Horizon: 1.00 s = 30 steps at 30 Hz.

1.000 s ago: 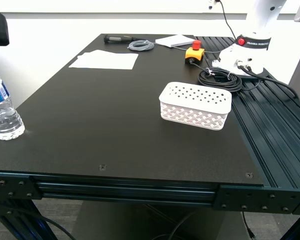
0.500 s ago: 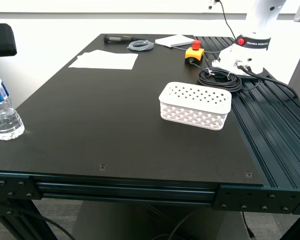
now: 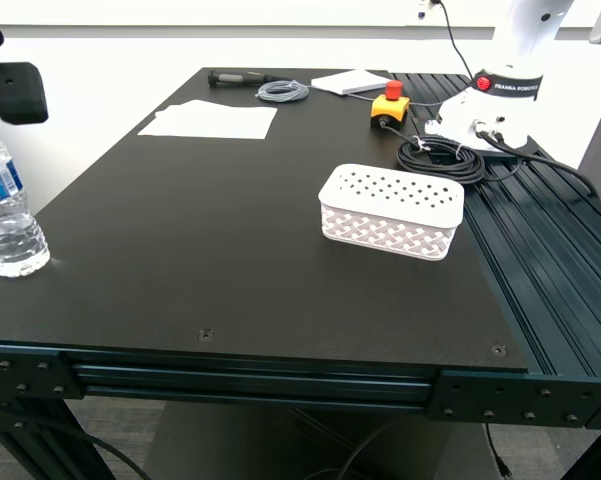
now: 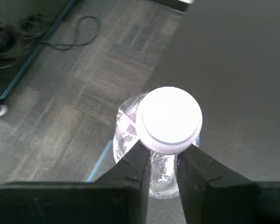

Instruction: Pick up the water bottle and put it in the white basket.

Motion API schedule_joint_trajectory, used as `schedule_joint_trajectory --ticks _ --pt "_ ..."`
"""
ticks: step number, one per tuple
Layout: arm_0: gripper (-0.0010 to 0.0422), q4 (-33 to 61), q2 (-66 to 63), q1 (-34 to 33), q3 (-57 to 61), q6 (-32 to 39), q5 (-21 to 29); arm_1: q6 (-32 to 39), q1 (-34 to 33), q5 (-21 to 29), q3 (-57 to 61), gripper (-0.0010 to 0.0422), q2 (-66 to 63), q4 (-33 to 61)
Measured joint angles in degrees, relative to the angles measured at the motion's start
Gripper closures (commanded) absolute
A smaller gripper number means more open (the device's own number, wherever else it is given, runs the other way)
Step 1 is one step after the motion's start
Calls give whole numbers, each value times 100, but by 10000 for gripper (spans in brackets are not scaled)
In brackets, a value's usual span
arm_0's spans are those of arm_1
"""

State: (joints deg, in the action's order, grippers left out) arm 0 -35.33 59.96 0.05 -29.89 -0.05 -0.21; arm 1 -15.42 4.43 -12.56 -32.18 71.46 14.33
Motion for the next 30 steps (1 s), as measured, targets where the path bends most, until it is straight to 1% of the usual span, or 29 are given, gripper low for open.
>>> schedule_joint_trajectory --ticks 1,2,4,5,7,12,15,17,19,20,21,24,27,30 --pt "412 0 0 0 0 0 -2 59 0 114 11 399 -4 -55" --pt "412 0 0 -2 0 0 0 66 0 195 2 399 -4 -79" --pt "412 0 0 -2 0 0 0 85 -2 402 13 417 -2 -166" --pt "412 0 0 -2 0 0 0 105 -2 616 9 411 0 -210" --pt "412 0 0 0 0 0 0 101 -55 1132 20 415 4 -341" --pt "412 0 0 -4 0 2 0 48 -662 1762 -13 413 35 -739" --pt "412 0 0 -2 0 0 -2 57 -1281 1768 -444 413 33 -898" --pt "412 0 0 2 0 0 -2 245 -1786 1596 -992 413 33 -866" --pt "412 0 0 -4 0 0 -2 387 -2153 1480 -1478 413 68 -868" --pt "412 0 0 -7 0 0 -2 398 -2396 1484 -1873 413 175 -868" --pt "412 0 0 0 0 0 -2 400 -2610 1589 -2199 413 315 -905" --pt "412 0 0 -4 0 0 -2 570 -3303 1613 -3180 413 1132 -815" --pt "412 2 0 -2 0 0 -2 710 -4037 1635 -4291 413 2374 -531" --pt "412 2 0 2 0 0 -2 817 -4463 1626 -5182 413 3298 -603"
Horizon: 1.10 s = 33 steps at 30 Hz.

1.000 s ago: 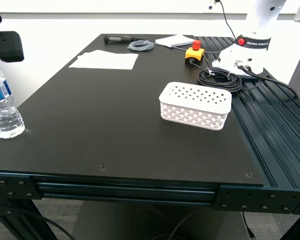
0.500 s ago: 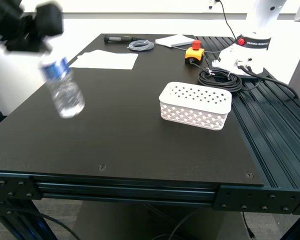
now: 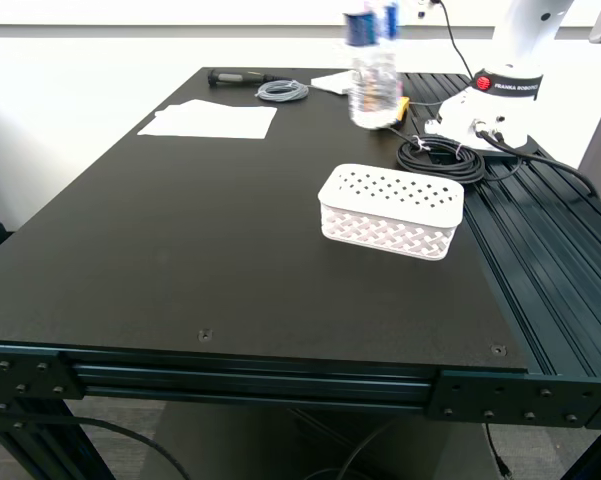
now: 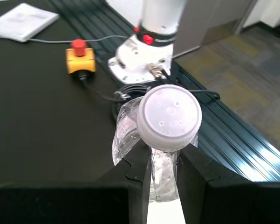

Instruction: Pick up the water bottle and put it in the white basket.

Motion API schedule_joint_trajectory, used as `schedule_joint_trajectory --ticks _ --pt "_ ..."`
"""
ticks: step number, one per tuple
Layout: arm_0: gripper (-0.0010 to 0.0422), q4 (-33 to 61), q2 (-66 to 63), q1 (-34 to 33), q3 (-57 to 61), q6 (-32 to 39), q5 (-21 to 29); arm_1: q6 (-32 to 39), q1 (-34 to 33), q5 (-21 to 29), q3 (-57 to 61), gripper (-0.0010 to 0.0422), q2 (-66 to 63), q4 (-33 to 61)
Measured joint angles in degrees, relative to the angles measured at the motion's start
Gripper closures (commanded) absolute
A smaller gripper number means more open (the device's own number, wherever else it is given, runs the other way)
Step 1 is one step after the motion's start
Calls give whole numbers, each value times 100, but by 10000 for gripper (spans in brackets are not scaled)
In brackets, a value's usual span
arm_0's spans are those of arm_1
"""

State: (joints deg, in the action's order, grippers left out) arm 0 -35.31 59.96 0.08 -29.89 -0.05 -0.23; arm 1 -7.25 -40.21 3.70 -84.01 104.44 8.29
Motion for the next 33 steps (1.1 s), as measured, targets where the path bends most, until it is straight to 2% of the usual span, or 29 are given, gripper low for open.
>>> schedule_joint_trajectory --ticks 6,16,28,30,33 --pt "412 0 0 0 0 0 -2 151 -280 66 -973 413 1062 588" --pt "412 0 0 -2 0 0 -2 505 -302 -2 -953 413 966 1084" --pt "412 0 0 -7 0 0 0 721 -302 -7 -938 411 970 957" --pt "412 0 0 -7 0 0 -2 721 -299 -7 -874 398 970 946" --pt "412 0 0 -2 0 0 -2 721 -299 -7 -772 355 973 960"
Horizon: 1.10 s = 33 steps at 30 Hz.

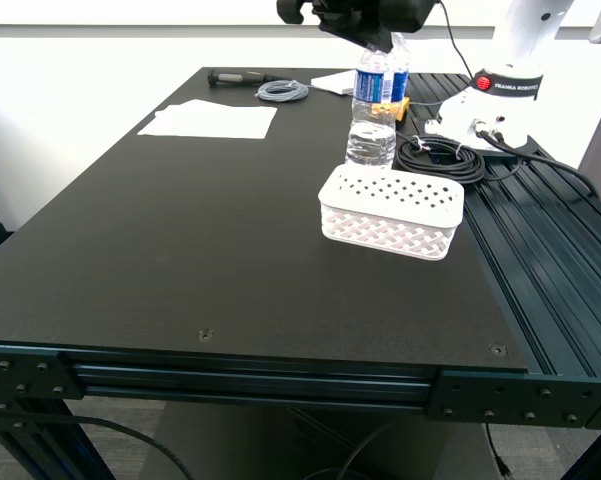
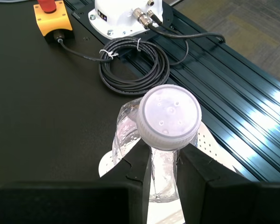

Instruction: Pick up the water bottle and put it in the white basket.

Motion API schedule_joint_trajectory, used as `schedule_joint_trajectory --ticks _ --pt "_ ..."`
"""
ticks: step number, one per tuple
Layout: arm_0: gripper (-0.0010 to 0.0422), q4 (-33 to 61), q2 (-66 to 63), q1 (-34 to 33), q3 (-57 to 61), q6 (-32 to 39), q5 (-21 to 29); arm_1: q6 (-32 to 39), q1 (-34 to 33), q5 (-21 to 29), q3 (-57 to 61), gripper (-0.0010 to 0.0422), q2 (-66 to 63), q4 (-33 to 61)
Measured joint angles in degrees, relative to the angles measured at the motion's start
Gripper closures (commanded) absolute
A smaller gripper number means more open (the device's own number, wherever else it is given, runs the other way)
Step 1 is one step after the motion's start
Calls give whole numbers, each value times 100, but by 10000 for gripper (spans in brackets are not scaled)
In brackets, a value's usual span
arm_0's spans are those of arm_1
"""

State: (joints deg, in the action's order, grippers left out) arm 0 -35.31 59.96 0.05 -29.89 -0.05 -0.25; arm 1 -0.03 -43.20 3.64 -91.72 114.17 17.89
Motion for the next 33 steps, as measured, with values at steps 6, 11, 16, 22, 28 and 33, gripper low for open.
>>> schedule_joint_trajectory --ticks 6,11,16,22,28,33 --pt "412 0 0 -4 0 0 0 0 0 4 96 258 -7 -136" --pt "412 0 0 -7 0 0 0 0 9 105 98 287 -7 -177" --pt "412 0 0 0 0 2 0 -2 11 116 -81 362 -17 -323" --pt "412 0 0 -4 0 0 0 0 15 175 -238 323 -17 -321" --pt "412 0 0 2 0 0 0 0 15 264 -238 282 -17 -304" --pt "412 0 0 -2 0 0 0 0 22 269 -238 341 -17 -306"
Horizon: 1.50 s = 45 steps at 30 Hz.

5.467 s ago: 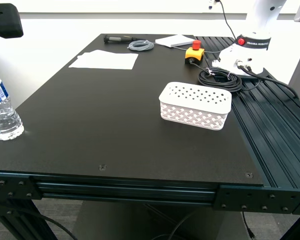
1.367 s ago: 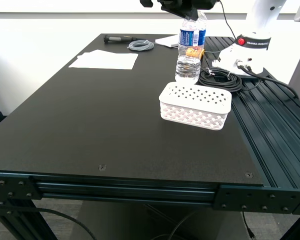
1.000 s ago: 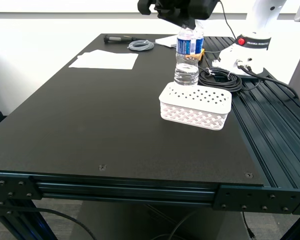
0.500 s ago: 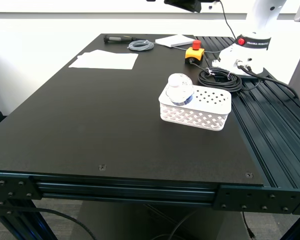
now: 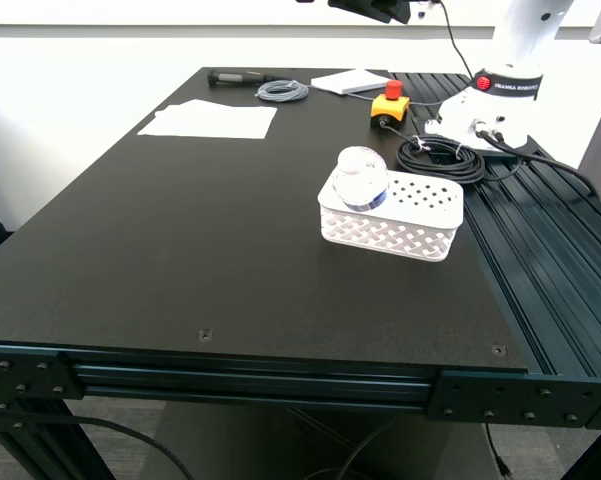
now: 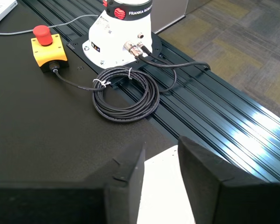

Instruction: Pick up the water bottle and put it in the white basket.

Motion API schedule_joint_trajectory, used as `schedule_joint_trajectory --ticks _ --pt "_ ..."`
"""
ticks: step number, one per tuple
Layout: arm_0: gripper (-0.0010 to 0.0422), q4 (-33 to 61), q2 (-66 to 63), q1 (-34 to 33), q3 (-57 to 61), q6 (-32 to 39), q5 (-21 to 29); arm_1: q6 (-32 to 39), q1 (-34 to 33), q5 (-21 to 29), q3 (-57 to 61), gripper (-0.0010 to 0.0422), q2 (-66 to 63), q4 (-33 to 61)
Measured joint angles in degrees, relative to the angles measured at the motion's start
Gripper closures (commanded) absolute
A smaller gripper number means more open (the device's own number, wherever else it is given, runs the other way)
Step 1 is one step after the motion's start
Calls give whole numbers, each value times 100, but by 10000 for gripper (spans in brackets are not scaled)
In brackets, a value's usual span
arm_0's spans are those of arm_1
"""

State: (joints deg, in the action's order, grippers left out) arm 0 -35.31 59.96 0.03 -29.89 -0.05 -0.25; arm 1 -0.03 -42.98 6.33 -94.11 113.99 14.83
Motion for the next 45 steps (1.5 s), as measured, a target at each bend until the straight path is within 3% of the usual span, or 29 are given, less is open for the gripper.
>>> schedule_joint_trajectory --ticks 3,19,45 --pt "412 0 0 -4 0 0 2 0 15 -13 0 364 -22 -7" --pt "412 0 0 -2 0 0 0 439 74 -529 -4 365 -1128 -52" --pt "412 0 0 -2 0 0 0 439 96 -542 11 365 -1117 15"
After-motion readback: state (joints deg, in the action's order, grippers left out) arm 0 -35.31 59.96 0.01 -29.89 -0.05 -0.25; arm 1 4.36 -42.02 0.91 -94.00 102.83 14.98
